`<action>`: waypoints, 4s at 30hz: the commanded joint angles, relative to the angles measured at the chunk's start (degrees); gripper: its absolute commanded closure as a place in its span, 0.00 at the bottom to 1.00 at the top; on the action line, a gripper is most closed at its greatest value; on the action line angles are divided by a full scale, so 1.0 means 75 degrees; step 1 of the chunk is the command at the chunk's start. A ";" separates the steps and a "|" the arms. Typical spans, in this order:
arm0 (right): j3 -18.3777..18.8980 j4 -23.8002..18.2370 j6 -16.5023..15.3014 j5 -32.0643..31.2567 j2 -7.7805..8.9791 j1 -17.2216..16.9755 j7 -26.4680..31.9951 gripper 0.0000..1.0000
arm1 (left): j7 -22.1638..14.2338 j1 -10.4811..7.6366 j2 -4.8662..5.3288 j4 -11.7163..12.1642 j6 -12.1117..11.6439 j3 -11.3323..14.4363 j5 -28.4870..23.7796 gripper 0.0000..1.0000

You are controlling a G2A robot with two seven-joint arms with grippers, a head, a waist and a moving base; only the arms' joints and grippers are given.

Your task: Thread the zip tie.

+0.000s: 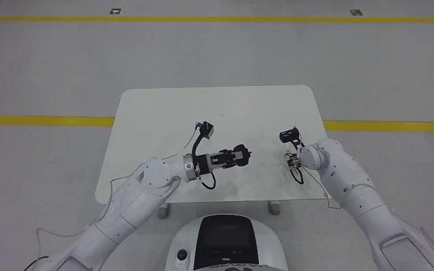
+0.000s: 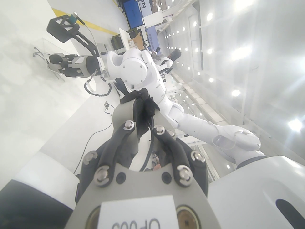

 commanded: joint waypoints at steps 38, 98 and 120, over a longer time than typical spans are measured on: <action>0.1457 -0.2026 0.0013 -0.0597 0.0315 -0.1406 -0.0141 1.00 | 0.0000 0.0000 0.0000 0.0000 0.0000 0.0000 0.0000 1.00; 0.1467 -0.1078 -0.0499 -0.0524 -0.0003 -0.1096 -0.0426 0.87 | 0.0000 0.0000 0.0000 0.0000 0.0000 0.0000 0.0000 1.00; 0.1339 -0.0632 -0.0579 -0.0450 -0.0125 -0.0812 -0.0390 0.90 | 0.0000 0.0000 0.0000 0.0000 0.0000 0.0000 0.0000 1.00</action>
